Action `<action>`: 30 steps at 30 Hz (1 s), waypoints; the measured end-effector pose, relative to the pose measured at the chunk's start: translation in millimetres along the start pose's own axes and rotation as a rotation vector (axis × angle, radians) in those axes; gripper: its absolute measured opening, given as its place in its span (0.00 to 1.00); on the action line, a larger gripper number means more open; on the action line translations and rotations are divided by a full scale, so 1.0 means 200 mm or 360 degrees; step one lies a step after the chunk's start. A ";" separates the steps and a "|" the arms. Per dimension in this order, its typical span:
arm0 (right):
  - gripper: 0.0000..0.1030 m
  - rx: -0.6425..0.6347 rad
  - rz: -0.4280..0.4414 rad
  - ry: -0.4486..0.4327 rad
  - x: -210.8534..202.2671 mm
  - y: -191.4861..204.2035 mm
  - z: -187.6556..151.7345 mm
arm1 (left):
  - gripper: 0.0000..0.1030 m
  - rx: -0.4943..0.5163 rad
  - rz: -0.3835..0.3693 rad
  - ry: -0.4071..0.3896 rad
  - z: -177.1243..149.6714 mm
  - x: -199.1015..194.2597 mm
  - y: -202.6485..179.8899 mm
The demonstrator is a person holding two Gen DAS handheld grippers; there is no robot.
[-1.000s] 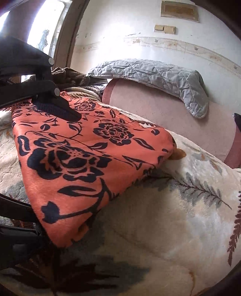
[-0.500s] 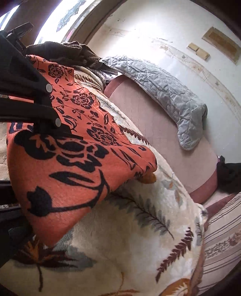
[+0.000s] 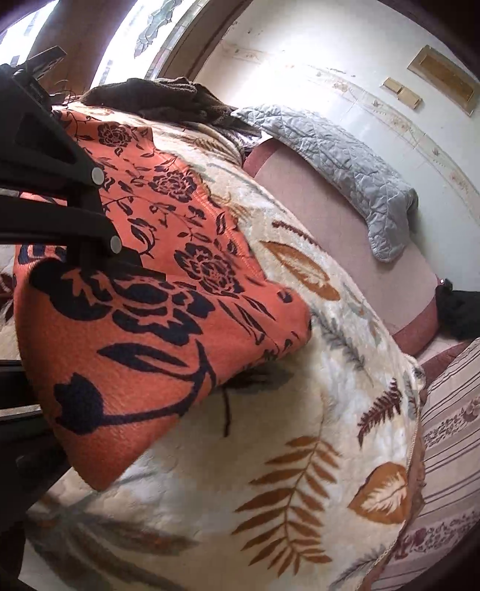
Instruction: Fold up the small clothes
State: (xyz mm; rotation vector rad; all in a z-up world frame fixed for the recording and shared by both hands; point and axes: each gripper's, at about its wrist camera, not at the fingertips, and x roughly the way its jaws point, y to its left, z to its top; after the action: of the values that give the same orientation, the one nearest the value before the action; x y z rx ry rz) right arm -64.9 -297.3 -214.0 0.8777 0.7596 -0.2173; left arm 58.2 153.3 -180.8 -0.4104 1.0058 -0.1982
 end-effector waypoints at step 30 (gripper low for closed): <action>0.40 -0.0234 -0.0171 0.0186 0.54 0.16 0.49 | 0.36 0.0423 0.0490 -0.0003 0.60 0.49 -0.33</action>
State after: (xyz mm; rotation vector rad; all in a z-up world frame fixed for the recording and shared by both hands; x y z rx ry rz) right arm 78.6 -338.3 -228.9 0.7152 0.9210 -0.2038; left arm 213.3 88.5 -173.5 -0.0119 1.0116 -0.0522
